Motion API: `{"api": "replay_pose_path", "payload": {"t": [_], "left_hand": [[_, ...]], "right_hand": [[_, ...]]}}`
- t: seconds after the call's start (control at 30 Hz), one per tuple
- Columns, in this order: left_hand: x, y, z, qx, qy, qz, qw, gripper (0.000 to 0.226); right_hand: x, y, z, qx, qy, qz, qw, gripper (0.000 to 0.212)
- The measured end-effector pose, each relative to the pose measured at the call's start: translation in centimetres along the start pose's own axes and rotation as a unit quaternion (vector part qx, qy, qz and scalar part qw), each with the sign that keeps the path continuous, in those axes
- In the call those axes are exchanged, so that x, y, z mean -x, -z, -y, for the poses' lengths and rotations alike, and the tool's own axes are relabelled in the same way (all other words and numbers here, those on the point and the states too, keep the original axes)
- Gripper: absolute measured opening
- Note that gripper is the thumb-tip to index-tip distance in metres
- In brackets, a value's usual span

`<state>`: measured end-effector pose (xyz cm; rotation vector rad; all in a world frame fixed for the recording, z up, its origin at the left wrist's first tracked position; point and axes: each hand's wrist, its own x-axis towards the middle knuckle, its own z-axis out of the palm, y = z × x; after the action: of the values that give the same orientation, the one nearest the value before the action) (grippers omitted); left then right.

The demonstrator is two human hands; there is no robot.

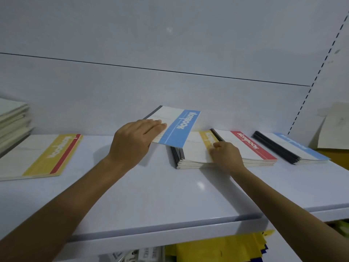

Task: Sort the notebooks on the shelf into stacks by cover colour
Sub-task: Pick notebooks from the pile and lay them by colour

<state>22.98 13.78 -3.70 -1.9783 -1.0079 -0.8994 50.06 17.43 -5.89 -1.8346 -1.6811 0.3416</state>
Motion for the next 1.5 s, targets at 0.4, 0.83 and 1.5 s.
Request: {"api": "replay_pose_path", "payload": {"t": [0.4, 0.83, 1.5], "left_hand": [[-0.2, -0.4, -1.1, 0.000, -0.004, 0.011, 1.000, 0.042], [-1.7, 0.4, -0.7, -0.071, -0.045, -0.072, 0.994, 0.034], [-7.4, 1.3, -2.6, 0.670, 0.529, 0.176, 0.489, 0.023]], "right_hand": [[-0.3, -0.9, -0.5, -0.017, 0.040, 0.027, 0.999, 0.034], [2.3, 3.1, 7.5, -0.603, -0.094, 0.234, 0.757, 0.054], [0.9, 7.2, 5.8, -0.553, -0.042, 0.209, 0.805, 0.041]]}}
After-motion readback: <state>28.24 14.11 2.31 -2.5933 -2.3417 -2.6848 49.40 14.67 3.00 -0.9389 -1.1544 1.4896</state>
